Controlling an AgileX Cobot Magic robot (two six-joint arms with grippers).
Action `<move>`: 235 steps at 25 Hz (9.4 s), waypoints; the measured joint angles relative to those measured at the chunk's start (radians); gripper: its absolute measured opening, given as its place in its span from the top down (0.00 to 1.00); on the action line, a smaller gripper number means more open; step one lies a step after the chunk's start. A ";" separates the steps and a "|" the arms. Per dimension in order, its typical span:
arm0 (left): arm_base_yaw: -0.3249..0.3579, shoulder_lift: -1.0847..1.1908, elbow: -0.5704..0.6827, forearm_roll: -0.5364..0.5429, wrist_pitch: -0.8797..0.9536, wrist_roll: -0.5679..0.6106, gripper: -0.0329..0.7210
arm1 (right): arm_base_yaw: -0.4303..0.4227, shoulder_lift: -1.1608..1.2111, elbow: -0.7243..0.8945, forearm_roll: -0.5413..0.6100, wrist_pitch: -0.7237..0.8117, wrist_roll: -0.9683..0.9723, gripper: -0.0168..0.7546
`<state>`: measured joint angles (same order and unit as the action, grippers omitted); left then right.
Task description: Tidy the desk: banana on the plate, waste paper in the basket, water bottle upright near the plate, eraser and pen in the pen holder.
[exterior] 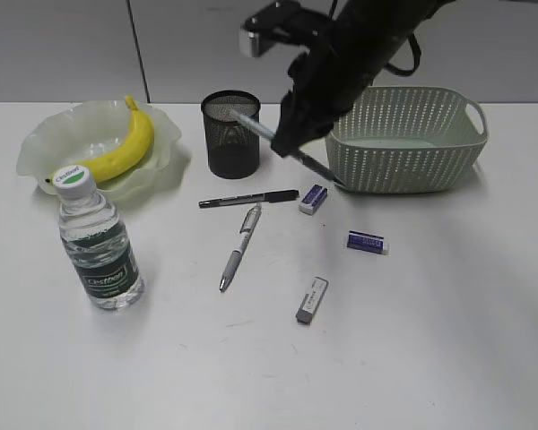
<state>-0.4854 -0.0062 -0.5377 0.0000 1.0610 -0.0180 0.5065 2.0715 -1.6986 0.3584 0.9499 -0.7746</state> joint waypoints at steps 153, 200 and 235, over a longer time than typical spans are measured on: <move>-0.001 1.912 -1.157 -0.137 -0.200 0.518 0.39 | 0.022 -1.943 1.189 -0.390 0.087 0.736 0.55; -0.066 2.352 -1.231 0.068 -0.404 0.720 0.50 | 0.022 -1.943 1.189 -0.390 0.087 0.736 0.55; -0.039 2.094 -1.224 -0.346 -0.626 0.721 0.88 | 0.022 -1.943 1.189 -0.390 0.087 0.736 0.55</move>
<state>-0.5240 2.0876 -1.7615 -0.3460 0.4348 0.7030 0.5286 0.1281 -0.5095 -0.0321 1.0371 -0.0390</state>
